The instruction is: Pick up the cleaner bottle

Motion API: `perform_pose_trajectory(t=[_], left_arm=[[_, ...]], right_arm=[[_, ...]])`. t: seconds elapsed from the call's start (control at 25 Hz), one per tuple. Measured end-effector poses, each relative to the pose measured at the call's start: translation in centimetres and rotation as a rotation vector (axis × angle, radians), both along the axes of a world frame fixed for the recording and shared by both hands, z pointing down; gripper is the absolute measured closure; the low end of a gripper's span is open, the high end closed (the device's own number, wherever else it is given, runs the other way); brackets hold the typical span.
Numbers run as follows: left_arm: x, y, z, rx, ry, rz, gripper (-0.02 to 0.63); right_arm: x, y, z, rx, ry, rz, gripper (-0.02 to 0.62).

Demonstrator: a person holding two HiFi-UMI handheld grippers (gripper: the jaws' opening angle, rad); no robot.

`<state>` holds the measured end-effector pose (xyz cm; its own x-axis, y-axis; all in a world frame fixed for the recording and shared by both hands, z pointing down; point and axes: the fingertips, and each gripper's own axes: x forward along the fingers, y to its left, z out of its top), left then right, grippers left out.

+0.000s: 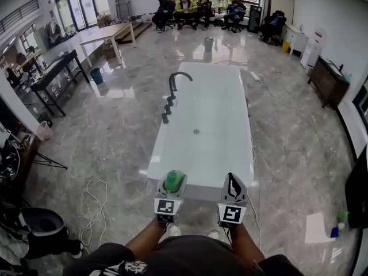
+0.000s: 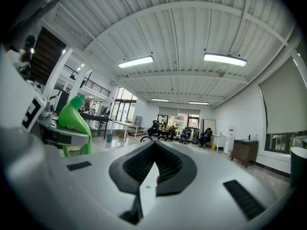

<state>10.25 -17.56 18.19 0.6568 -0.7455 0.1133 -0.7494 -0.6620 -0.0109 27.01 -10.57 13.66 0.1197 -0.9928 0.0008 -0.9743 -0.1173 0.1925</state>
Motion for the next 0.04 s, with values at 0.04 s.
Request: perform_pose_trajectory(t=[0.04], left_arm=[[0.04, -0.06, -0.04, -0.001, 0.003, -0.001, 0.422]], right_arm=[[0.00, -0.14, 0.02, 0.001, 0.001, -0.002, 0.589]])
